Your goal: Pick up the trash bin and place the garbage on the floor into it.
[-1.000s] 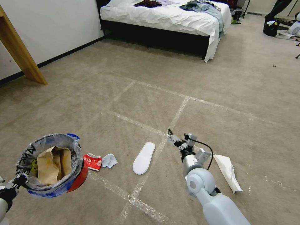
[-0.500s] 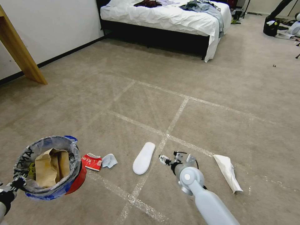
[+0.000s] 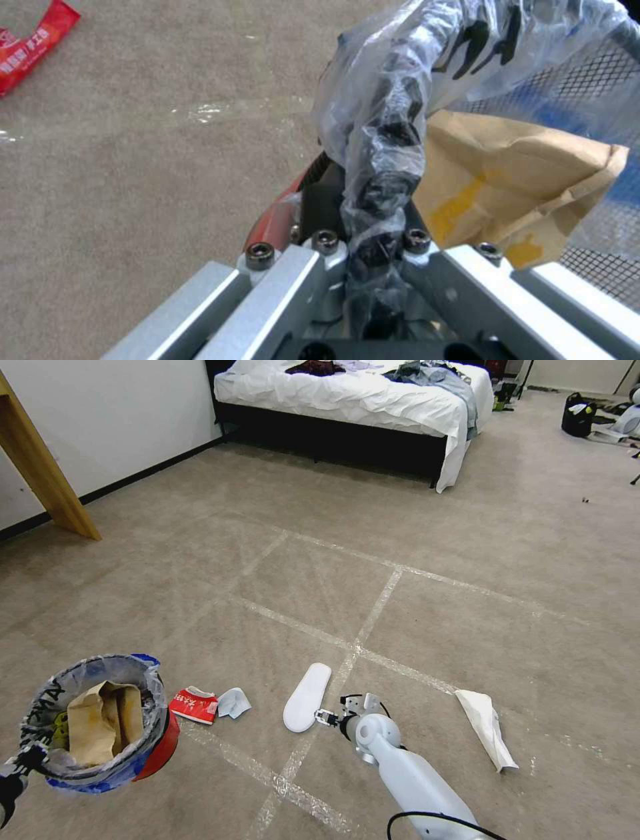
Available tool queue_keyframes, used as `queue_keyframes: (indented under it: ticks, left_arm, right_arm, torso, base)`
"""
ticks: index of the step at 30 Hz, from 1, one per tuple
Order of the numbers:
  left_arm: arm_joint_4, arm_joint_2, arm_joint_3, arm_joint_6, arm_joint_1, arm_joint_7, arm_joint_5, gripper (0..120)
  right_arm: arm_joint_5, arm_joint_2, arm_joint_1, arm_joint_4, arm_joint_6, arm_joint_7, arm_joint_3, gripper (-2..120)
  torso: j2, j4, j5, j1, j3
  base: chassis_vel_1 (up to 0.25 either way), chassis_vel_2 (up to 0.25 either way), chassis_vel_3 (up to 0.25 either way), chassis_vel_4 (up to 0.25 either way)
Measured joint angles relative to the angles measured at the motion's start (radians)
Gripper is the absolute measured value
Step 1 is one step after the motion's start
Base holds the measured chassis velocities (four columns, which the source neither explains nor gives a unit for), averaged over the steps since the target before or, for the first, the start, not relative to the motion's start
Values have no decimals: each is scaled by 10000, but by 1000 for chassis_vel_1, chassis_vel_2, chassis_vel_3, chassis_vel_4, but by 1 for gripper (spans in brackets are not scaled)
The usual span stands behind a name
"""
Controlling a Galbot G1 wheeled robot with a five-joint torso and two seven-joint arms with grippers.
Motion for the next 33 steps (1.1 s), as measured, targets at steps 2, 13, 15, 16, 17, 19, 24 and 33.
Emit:
queue_keyframes:
  ticks: [2, 13, 15, 16, 17, 19, 24, 33]
  left_arm:
    - [-33, 0, -6, -1, 5, 1, -15, 0]
    - [-114, 19, -23, -4, 32, -8, -73, 0]
    - [-157, 22, -24, -4, 52, -9, -89, 0]
    - [-205, 23, -30, -4, 75, -9, -105, 0]
    - [-205, 23, -30, -4, 75, -9, -105, 0]
    - [-229, 22, -41, -5, 87, -10, -122, 0]
    - [-244, -1, -53, -4, 90, -17, -134, 0]
    - [-330, -68, 57, -4, 53, -35, -127, 0]
  right_arm:
    - [-103, 91, 107, -185, 54, -164, -22, 100]
    - [-810, 878, 629, -1655, 437, -839, -56, 100]
    - [-934, 991, 716, -1886, 532, -980, -60, 100]
    - [-1017, 1080, 794, -2049, 574, -1106, -62, 100]
    - [-1017, 1080, 794, -2049, 574, -1106, -62, 100]
    - [-1107, 1180, 881, -2255, 614, -1200, -59, 100]
    - [-1550, 1531, 1157, -3003, 783, -1502, -48, 100]
    - [-2003, 1597, 1338, -3625, 1162, -1916, 11, 100]
  torso:
    - [-1, -1, 0, 0, -1]
    - [-1, -1, 0, 0, -1]
    - [-1, -1, 0, 0, -1]
    - [-1, -1, 1, 0, -1]
    - [-1, -1, 1, 0, -1]
    - [0, -1, 0, 0, -1]
    - [-1, -1, 1, 0, 0]
    - [2, 1, 5, -2, -4]
  base:
    - [0, 0, 0, 0]
    - [0, 0, 0, 0]
    - [0, 0, 0, 0]
    - [0, 0, 0, 0]
    - [0, 0, 0, 0]
    - [0, 0, 0, 0]
    - [0, 0, 0, 0]
    - [0, 0, 0, 0]
